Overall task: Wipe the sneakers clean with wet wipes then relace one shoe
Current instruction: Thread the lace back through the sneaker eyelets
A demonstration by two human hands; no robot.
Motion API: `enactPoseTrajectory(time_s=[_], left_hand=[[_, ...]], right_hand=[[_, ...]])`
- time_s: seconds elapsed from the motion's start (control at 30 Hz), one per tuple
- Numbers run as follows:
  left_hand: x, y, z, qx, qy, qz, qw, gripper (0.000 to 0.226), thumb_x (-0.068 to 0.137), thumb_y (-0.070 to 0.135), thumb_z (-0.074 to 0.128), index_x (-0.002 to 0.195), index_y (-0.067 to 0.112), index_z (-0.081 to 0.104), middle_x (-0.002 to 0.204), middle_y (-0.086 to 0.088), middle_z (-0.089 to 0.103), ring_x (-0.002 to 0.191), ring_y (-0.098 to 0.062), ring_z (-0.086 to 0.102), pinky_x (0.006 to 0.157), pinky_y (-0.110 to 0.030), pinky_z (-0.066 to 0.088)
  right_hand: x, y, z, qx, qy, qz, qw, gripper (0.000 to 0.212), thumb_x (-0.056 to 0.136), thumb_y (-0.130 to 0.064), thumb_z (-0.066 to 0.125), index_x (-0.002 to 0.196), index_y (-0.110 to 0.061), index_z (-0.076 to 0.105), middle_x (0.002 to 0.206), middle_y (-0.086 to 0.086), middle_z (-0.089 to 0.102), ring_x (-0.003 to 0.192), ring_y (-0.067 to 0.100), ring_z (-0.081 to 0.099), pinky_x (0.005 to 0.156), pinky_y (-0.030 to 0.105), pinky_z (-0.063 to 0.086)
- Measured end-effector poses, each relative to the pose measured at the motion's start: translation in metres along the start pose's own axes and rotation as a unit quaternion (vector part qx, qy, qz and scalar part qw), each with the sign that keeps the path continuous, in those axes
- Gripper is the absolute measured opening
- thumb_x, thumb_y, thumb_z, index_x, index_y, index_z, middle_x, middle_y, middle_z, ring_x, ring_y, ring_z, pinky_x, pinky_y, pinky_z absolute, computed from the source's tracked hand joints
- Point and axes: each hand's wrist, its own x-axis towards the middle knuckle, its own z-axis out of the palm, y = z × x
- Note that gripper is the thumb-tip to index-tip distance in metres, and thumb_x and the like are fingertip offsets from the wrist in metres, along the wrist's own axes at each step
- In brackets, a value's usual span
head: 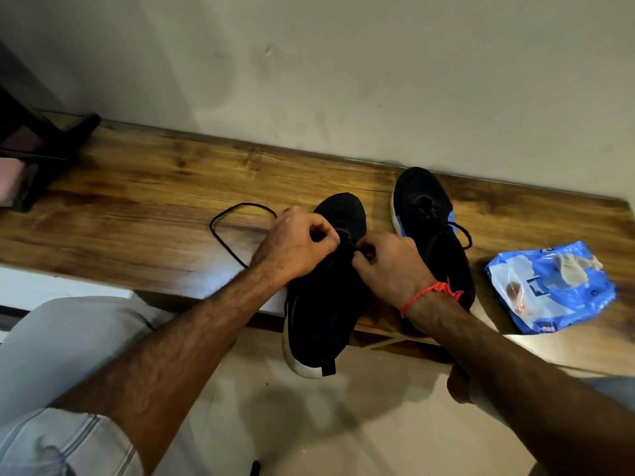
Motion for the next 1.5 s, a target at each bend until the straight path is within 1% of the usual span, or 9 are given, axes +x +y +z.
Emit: enactPoseTrajectory(time_s=[0.2,0.3,0.43,0.6,0.77,0.97,1.33,1.43,1.5], left_hand=[[0.000,-0.003,0.021,0.021,0.002,-0.017,1.000,0.010,0.084,0.033,0.080,0.091,0.026,0.079,0.115,0.004,0.048,0.113,-0.012,0.050,0.093,-0.034,0.051],[0.001,-0.002,0.029,0.016,0.016,-0.034,0.999,0.012,0.085,0.033,0.079,0.090,0.022,0.079,0.117,0.004,0.044,0.119,-0.017,0.047,0.096,-0.035,0.048],[0.003,-0.003,0.032,-0.022,0.006,-0.035,0.999,0.011,0.085,0.031,0.080,0.091,0.022,0.079,0.118,0.007,0.040,0.125,-0.019,0.044,0.102,-0.029,0.041],[0.004,-0.003,0.029,-0.031,-0.006,-0.048,0.998,0.013,0.083,0.035,0.081,0.093,0.026,0.079,0.120,0.007,0.043,0.127,-0.021,0.042,0.106,-0.037,0.042],[0.003,0.000,0.031,-0.040,-0.001,-0.076,0.996,0.016,0.087,0.035,0.078,0.096,0.022,0.079,0.128,0.004,0.045,0.128,-0.021,0.037,0.097,-0.028,0.036],[0.002,-0.002,0.036,-0.067,0.023,-0.084,0.994,0.003,0.088,0.028,0.077,0.090,0.026,0.078,0.123,0.008,0.044,0.127,-0.023,0.039,0.098,-0.031,0.036],[0.004,-0.004,0.032,-0.131,-0.008,-0.080,0.988,0.027,0.084,0.025,0.081,0.075,0.045,0.067,0.123,0.010,0.046,0.129,-0.020,0.046,0.111,-0.044,0.042],[0.004,0.004,0.027,-0.077,-0.043,-0.096,0.991,0.019,0.084,0.026,0.078,0.088,0.038,0.064,0.125,0.010,0.039,0.131,-0.019,0.042,0.112,-0.039,0.038],[0.004,0.006,0.024,-0.041,-0.048,-0.098,0.993,0.034,0.082,0.025,0.077,0.106,0.031,0.052,0.126,0.005,0.034,0.127,-0.023,0.044,0.108,-0.039,0.042]], right_hand=[[-0.001,-0.001,0.002,0.114,0.017,0.035,0.993,0.023,0.093,-0.015,0.059,0.109,-0.010,0.074,0.105,0.003,0.072,0.097,0.013,0.063,0.080,0.018,0.044],[-0.001,0.002,0.005,0.175,0.018,0.070,0.982,0.020,0.094,-0.016,0.059,0.107,-0.013,0.075,0.094,-0.004,0.069,0.089,0.008,0.062,0.071,0.012,0.046],[-0.001,0.008,0.006,0.249,0.016,0.114,0.962,0.013,0.093,-0.020,0.063,0.096,-0.020,0.076,0.084,-0.004,0.072,0.082,0.013,0.068,0.075,0.028,0.057],[-0.004,0.007,0.004,0.246,0.026,0.111,0.962,0.014,0.094,-0.021,0.063,0.095,-0.021,0.076,0.082,-0.008,0.071,0.081,0.008,0.067,0.073,0.025,0.057],[-0.001,0.010,0.006,0.262,-0.010,0.109,0.959,0.014,0.093,-0.028,0.064,0.091,-0.023,0.076,0.086,-0.005,0.073,0.085,0.011,0.068,0.077,0.032,0.058],[0.003,0.009,0.006,0.448,-0.033,0.181,0.875,0.018,0.100,-0.014,0.056,0.102,-0.003,0.069,0.077,0.006,0.063,0.066,0.017,0.056,0.056,0.024,0.050],[0.013,0.012,0.015,0.430,-0.051,0.189,0.882,0.011,0.098,-0.014,0.058,0.091,-0.011,0.066,0.071,0.004,0.059,0.057,0.014,0.055,0.050,0.026,0.049],[0.015,0.012,0.016,0.333,-0.042,0.161,0.928,0.015,0.098,-0.022,0.055,0.088,-0.015,0.064,0.068,0.002,0.060,0.054,0.012,0.055,0.052,0.028,0.048],[0.018,0.012,0.008,0.240,0.001,0.112,0.964,0.015,0.096,-0.024,0.054,0.088,-0.014,0.063,0.074,0.004,0.065,0.063,0.016,0.059,0.061,0.033,0.050]])
